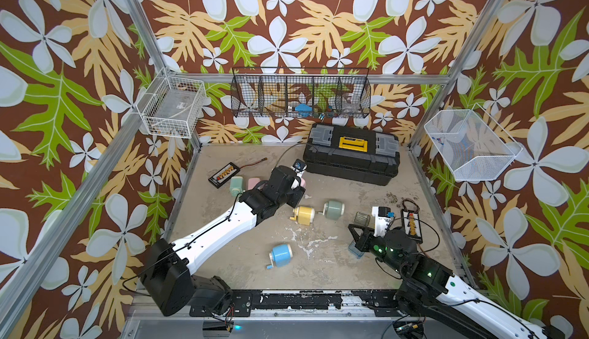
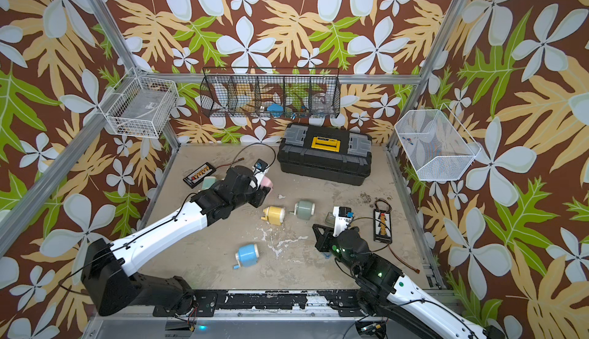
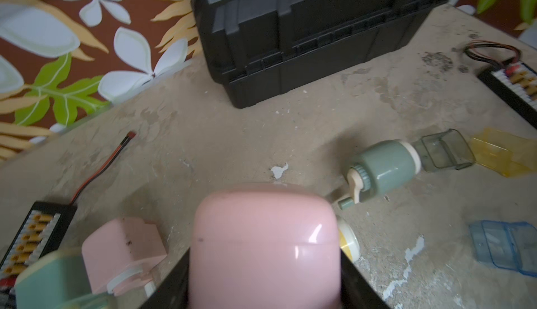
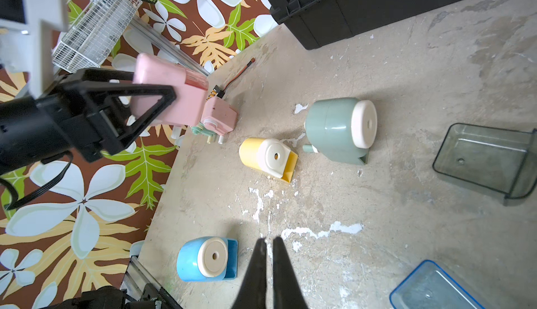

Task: Put the tray back into the pencil sharpener
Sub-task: Place the pencil sharpener at the center of the board.

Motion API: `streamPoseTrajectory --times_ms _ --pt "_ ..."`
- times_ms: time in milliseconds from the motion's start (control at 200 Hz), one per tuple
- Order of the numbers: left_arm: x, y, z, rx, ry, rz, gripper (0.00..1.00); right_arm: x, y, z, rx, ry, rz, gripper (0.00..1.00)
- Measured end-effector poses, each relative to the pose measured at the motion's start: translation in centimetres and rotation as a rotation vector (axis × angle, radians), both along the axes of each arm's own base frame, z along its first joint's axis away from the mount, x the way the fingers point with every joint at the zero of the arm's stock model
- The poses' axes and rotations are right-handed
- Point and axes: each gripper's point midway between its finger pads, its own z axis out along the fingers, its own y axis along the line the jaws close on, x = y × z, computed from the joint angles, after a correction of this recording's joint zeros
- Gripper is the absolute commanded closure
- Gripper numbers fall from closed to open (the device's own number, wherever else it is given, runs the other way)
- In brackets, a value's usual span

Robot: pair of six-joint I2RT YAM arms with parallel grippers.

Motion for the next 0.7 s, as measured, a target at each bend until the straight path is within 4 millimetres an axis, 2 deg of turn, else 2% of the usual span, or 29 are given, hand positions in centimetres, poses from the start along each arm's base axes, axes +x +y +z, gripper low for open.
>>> streamPoseTrajectory --times_ms 350,526,701 --pt "6.1 4.9 -5.2 -0.031 0.173 0.353 1.0 -0.4 -0.5 -1.4 -0.031 0.029 -0.001 0.91" --pt "8.4 5.2 -7.6 -0.034 0.211 0.458 1.0 -0.2 -0.6 -1.7 -0.043 0.031 -0.014 0.91" --pt "8.9 5.4 -10.2 -0.008 0.247 0.505 1.0 -0.1 -0.6 -2.0 -0.056 0.041 -0.018 0.91"
